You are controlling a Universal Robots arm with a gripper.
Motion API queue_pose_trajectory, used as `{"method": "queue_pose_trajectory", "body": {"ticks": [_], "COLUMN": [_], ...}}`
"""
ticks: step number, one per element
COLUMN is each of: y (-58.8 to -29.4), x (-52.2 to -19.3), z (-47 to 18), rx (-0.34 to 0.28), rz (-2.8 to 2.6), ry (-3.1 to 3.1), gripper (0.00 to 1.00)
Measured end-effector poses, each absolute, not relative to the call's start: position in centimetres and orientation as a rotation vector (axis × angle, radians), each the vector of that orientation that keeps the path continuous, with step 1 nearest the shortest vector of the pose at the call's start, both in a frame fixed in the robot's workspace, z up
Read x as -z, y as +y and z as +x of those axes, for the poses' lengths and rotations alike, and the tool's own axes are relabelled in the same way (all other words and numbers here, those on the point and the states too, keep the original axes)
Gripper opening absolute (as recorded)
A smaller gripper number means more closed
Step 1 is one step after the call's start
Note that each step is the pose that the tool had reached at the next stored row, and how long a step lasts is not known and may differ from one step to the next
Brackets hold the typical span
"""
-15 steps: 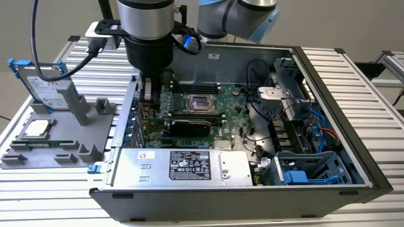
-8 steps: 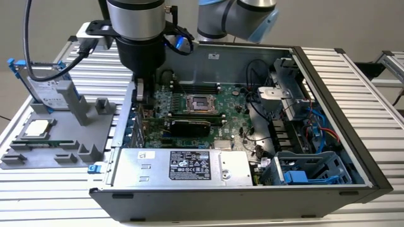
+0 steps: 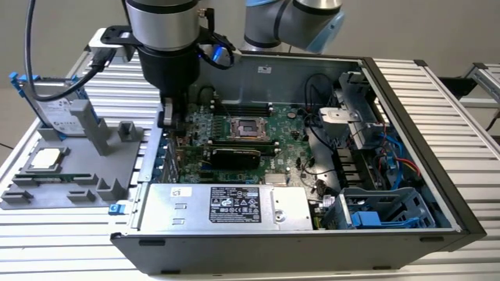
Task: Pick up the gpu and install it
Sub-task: 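Insert the gpu into the slot, then press down on the gpu until it lock into place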
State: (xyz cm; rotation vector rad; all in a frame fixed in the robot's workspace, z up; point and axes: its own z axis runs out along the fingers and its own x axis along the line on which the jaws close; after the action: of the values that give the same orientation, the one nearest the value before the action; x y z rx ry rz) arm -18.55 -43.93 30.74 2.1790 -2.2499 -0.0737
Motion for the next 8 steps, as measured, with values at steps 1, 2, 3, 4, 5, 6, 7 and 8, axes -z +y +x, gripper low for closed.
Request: {"method": "queue_pose_trajectory", "body": {"ticks": [1,2,3,4,5,6,7,8], "y": [-43.93,-43.93,-43.93,-43.93,-43.93,-43.93,-43.93,-43.93], "x": [-30.74,-30.72,-30.71,-30.7,-30.67,-30.65,-30.63,-30.61], "z": [-18.59,-18.65,-18.7,-18.74,-18.79,-18.85,-18.9,-18.95], "rx": [0.074,0.075,0.075,0.075,0.075,0.075,0.075,0.075], "rz": [2.179,2.178,2.178,2.178,2.178,2.178,2.178,2.178], "ry": [-2.249,-2.249,-2.249,-2.249,-2.249,-2.249,-2.249,-2.249], "gripper": [0.0,0.0,0.0,0.0,0.0,0.0,0.0,0.0]}}
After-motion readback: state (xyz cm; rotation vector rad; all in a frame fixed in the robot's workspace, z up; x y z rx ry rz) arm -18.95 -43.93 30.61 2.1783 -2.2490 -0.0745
